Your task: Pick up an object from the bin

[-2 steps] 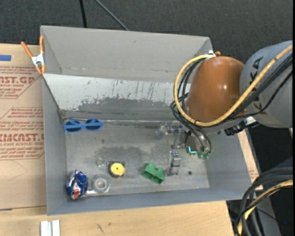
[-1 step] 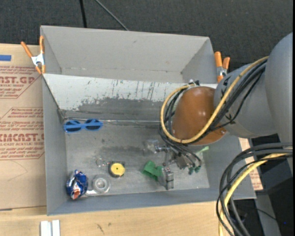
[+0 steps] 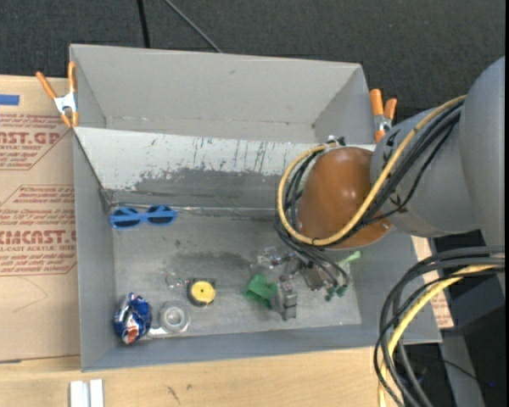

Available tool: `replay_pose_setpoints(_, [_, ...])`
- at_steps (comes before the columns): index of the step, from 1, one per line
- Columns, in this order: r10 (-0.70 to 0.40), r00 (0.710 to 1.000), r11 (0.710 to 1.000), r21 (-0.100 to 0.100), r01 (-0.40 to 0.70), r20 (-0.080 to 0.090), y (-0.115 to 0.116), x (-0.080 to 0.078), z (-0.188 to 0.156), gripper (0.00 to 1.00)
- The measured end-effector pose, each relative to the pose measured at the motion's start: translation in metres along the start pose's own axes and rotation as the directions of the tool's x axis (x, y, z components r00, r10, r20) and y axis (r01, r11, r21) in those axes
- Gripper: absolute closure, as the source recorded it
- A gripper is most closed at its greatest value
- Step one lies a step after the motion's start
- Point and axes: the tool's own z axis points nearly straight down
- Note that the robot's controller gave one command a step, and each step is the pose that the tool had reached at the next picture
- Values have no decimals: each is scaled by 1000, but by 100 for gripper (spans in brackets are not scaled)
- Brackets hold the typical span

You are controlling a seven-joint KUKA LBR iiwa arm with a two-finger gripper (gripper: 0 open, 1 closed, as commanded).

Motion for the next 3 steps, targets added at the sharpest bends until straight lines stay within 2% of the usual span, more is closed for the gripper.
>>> replay_pose_setpoints(1, [-52,998,999,5,52,20,3,4,-138,100])
replay_pose_setpoints(2, [-52,999,999,2,52,13,3,5,-134,0])
replay_pose_setpoints(3, [-403,915,915,3,403,6,-20,9,4,0])
